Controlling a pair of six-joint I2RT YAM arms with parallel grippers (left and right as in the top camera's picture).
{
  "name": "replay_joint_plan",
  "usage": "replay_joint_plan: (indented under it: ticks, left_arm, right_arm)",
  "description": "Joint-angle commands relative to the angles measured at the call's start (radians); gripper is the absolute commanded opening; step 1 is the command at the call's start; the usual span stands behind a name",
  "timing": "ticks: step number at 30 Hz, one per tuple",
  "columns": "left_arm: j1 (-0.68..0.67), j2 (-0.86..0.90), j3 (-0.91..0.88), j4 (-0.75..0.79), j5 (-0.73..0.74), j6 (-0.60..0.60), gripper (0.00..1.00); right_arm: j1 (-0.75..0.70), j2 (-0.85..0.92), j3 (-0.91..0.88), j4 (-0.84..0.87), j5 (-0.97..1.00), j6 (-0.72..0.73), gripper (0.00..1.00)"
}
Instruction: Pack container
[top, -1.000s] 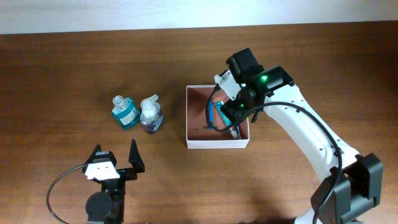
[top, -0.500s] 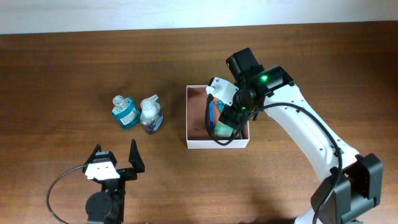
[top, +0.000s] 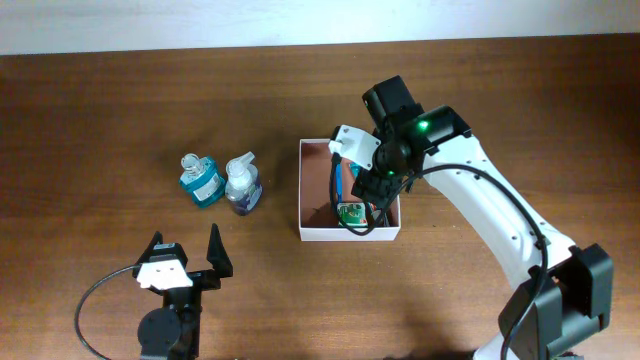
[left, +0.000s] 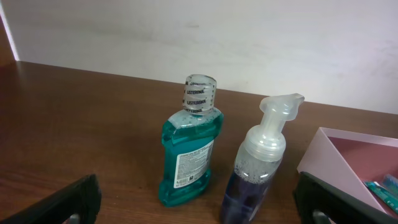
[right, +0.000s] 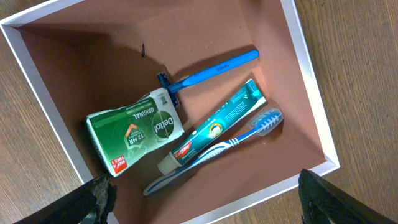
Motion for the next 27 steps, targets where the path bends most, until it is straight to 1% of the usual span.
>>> replay_joint_plan:
  ticks: [1,4,7,9,14,16,17,20,24,27]
  left_arm:
    - [0.001,0.001,-0.004,0.002,-0.011,0.016,0.99]
    - [0.001,0.001,-0.004,0.002,-0.011,0.016,1.0]
    - [0.001,0.001,-0.004,0.002,-0.011,0.016,1.0]
    - [0.001,0.001,-0.004,0.002,-0.011,0.016,0.99]
    - [0.001,0.001,-0.004,0.002,-0.011,0.016,0.99]
    - [0.001,0.001,-0.004,0.002,-0.011,0.016,0.99]
    - [0.001,0.001,-0.004,0.002,-0.011,0.016,0.99]
    - [0.001,0.001,-0.004,0.002,-0.011,0.016,0.99]
    - [0.001,0.001,-0.004,0.002,-0.011,0.016,0.99]
    - [0.001,0.001,-0.004,0.002,-0.011,0.016,0.99]
  right_arm:
    - [0.003,0.013,0.012,0.01,-0.024,-0.002,0.87]
    - [0.002,0.013,0.012,0.032,-0.009,0.042,0.88]
    - [-0.011,0.013,0.012,0.065,0.023,0.114,0.91]
    - [-0.03,0.013,0.012,0.087,0.041,0.164,0.93]
    - [-0.097,0.013,0.012,0.112,0.041,0.228,0.96]
    - [-0.135,0.013,0.012,0.127,0.041,0.253,0.97]
    - [-0.155,0.013,0.012,0.137,0.041,0.266,1.0]
    - [-0.256,0.013,0.012,0.182,0.041,0.345,0.99]
    - [-0.353,0.013,0.012,0.206,0.04,0.437,0.98]
    - [-0.429,0.013,0.012,0.204,0.041,0.466,0.98]
